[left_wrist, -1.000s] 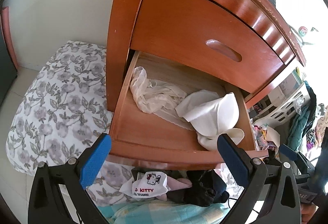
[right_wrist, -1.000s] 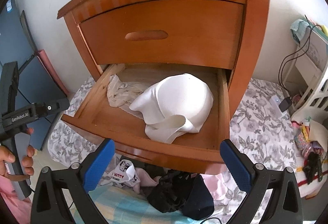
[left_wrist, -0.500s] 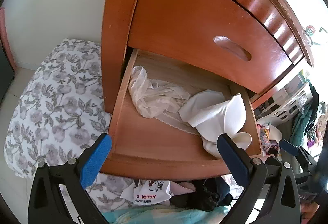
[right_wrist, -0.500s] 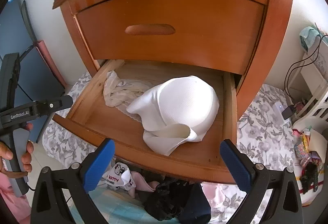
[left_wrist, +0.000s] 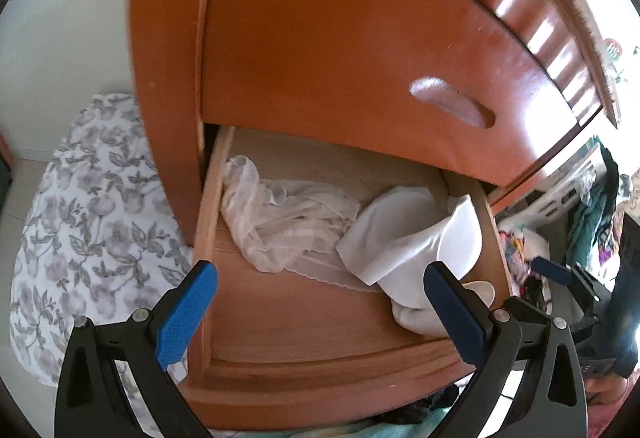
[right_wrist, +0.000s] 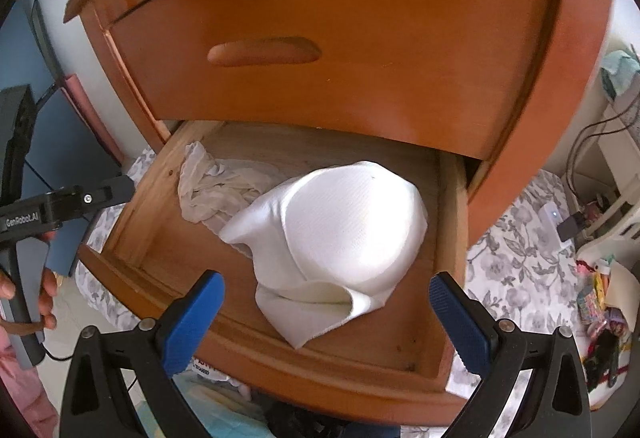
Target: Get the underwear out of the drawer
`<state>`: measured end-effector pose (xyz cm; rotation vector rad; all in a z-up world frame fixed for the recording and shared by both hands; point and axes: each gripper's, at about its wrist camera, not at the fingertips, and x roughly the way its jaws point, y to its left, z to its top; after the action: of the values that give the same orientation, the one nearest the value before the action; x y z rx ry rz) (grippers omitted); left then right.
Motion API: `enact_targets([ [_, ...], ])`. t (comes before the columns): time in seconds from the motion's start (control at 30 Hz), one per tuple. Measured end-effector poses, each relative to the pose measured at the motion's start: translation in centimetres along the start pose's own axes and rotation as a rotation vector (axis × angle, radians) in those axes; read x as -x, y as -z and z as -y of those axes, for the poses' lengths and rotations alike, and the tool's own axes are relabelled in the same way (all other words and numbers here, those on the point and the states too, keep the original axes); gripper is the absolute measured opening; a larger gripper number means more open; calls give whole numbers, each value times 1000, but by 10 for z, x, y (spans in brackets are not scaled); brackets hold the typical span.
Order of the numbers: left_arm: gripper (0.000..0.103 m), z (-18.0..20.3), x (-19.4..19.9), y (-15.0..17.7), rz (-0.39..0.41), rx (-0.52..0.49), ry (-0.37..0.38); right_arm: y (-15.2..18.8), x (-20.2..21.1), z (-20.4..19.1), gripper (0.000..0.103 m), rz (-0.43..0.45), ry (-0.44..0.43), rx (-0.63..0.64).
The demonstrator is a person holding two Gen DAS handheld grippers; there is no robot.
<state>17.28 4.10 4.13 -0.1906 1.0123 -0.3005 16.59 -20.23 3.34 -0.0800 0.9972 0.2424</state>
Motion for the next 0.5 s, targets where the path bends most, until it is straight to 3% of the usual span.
enact_targets([
  [0.17,103,2,-20,-15,-101,-29,-15,-13,-18,-3,103,-40,-1,37],
  [0.3,103,6,-36,-22,-174,-40,17,-25,-32,-4,103,-68,6,60],
  [0.5,103,4,-54,-29,-206,-16,-18,-36,-49,-10,103,-105,21,104],
])
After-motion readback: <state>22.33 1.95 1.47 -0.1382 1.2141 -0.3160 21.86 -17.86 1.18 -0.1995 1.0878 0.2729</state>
